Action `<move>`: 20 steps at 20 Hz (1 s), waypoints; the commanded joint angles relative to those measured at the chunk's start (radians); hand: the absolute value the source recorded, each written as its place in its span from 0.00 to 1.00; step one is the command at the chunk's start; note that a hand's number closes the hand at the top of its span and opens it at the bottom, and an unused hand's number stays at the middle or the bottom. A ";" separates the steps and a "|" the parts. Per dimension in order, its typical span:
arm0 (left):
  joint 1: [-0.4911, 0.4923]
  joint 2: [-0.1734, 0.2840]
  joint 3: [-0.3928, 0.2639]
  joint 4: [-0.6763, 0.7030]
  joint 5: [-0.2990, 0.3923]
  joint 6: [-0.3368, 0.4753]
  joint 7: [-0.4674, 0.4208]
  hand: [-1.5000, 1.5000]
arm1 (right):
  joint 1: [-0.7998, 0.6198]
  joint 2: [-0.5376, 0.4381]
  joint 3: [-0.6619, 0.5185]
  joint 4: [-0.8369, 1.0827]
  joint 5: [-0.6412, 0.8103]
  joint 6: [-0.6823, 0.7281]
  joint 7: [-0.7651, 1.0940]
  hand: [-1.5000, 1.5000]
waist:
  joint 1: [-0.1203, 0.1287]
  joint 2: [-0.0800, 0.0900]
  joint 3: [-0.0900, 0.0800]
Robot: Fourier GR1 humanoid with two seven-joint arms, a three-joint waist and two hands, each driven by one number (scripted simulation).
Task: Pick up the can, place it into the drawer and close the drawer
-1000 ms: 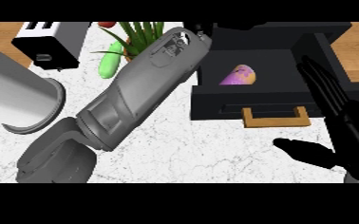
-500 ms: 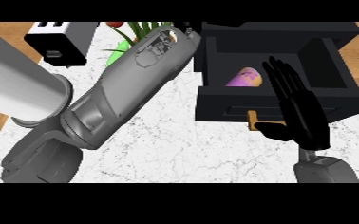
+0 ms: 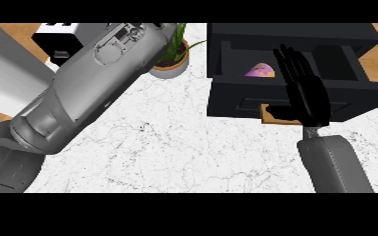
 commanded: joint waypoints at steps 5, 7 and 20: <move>0.087 0.072 -0.035 -0.160 -0.039 0.012 0.089 0.00 | -0.099 0.045 -0.022 0.302 0.086 -0.149 -0.009 0.00 | 0.022 0.017 0.017; 0.096 0.136 -0.015 -0.211 -0.028 -0.029 0.100 0.00 | -0.105 0.035 -0.055 0.354 0.088 -0.203 -0.019 0.00 | 0.033 0.017 0.017; 0.295 0.236 0.009 -0.406 -0.057 -0.040 0.120 0.00 | -0.496 0.013 -0.186 0.796 0.120 -0.404 -0.008 0.00 | 0.039 0.033 0.017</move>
